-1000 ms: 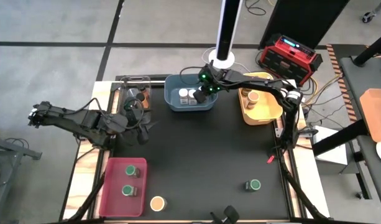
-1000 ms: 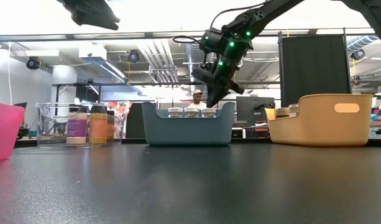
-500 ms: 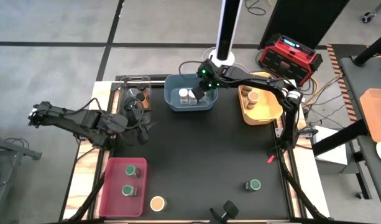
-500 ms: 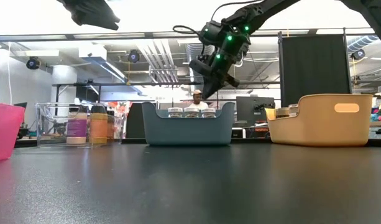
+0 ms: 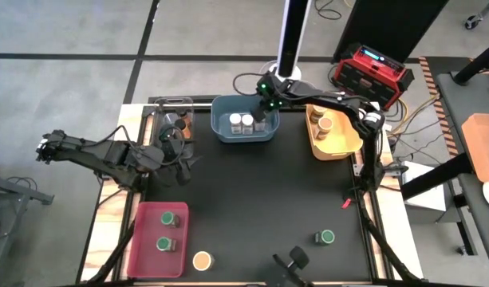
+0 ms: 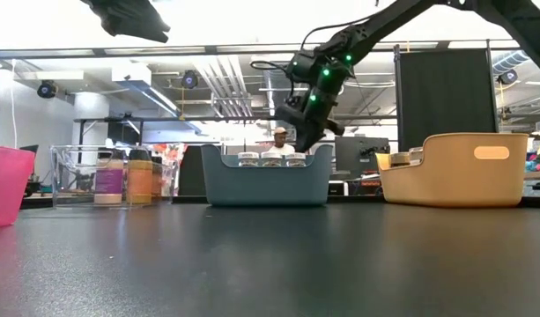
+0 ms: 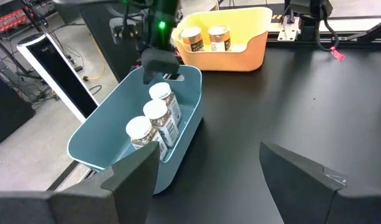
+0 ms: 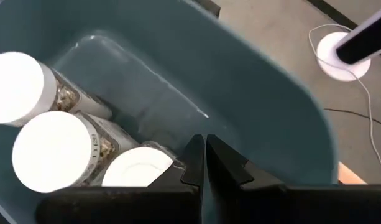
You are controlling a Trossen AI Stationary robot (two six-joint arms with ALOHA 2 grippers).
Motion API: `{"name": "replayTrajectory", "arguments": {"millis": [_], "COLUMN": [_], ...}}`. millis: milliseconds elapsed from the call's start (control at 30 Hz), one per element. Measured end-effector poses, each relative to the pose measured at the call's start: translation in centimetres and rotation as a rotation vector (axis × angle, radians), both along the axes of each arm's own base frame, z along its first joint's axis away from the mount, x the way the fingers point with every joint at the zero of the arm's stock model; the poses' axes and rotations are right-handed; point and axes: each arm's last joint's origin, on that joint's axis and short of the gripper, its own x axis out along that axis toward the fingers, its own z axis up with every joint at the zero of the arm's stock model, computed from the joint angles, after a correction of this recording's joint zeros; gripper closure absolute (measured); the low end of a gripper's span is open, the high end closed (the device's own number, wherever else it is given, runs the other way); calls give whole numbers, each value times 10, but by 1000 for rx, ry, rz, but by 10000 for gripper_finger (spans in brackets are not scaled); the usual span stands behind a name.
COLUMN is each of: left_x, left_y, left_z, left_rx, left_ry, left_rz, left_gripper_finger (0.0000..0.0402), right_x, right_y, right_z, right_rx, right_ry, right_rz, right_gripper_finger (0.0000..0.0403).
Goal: Sort spices by type
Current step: Adjust the white seasoning bottles
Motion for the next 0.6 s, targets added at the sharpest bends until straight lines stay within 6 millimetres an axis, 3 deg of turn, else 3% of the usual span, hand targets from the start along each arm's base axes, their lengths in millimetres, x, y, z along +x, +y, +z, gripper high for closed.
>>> {"name": "replayTrajectory", "arguments": {"millis": [600], "left_x": [0], "left_y": [0], "left_z": [0], "left_rx": [0], "left_ry": [0], "left_rz": [0], "left_gripper_finger": [141], "right_x": [4], "right_y": [16], "right_z": [-9], "right_rx": [58], "right_ry": [70], "right_rz": [31], "right_gripper_finger": [394]}}
